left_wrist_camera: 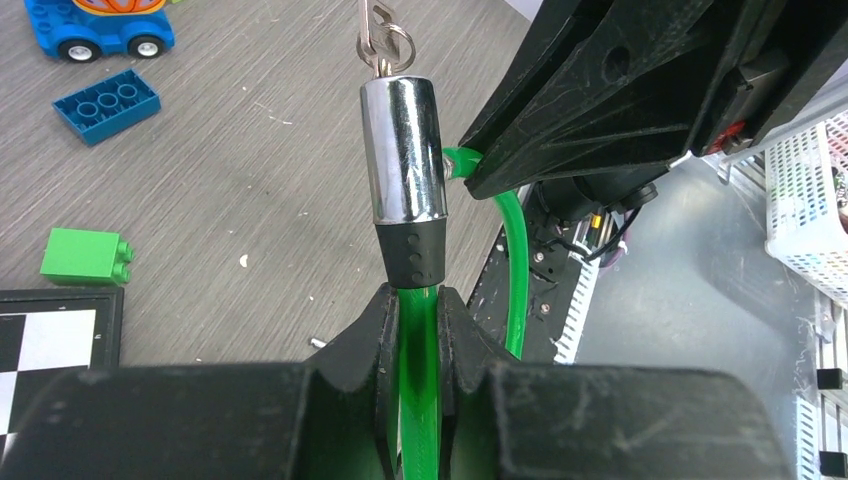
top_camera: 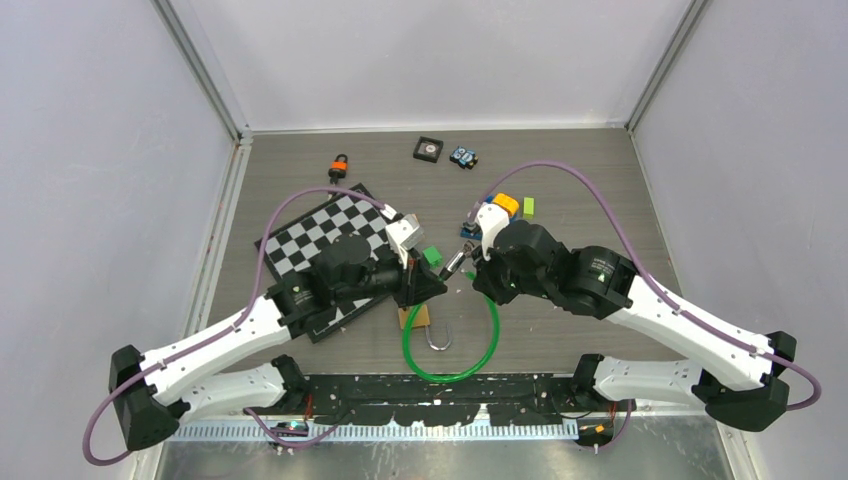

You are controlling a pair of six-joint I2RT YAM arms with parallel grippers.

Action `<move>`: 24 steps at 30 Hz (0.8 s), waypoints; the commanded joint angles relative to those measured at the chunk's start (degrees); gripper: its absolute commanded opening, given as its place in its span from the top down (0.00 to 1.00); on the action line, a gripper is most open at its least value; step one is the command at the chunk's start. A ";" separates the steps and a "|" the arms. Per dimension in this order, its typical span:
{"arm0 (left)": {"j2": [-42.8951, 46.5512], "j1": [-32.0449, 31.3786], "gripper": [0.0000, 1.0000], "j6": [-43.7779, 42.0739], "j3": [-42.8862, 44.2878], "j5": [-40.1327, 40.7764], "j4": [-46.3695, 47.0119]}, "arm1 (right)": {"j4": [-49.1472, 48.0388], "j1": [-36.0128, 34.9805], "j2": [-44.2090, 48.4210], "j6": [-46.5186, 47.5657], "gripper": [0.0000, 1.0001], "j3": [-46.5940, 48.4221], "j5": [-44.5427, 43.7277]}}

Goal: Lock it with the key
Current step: Lock the lock.

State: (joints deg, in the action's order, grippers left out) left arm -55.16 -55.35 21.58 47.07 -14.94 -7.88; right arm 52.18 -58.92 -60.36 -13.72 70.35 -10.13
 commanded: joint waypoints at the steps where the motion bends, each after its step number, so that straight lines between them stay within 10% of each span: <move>1: -1.76 -3.71 1.00 -1.76 0.19 -7.60 -9.44 | -14.89 2.05 1.34 -4.06 0.99 3.91 -7.41; 24: -3.51 -5.76 1.00 1.32 -1.42 -8.82 -2.59 | -25.18 2.09 5.27 -9.97 0.99 -3.35 -11.10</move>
State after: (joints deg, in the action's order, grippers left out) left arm -57.14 -57.47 21.67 47.42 -13.15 -3.92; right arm 47.83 -58.72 -54.17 -17.61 64.84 -12.91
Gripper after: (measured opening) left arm 0.125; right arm 0.120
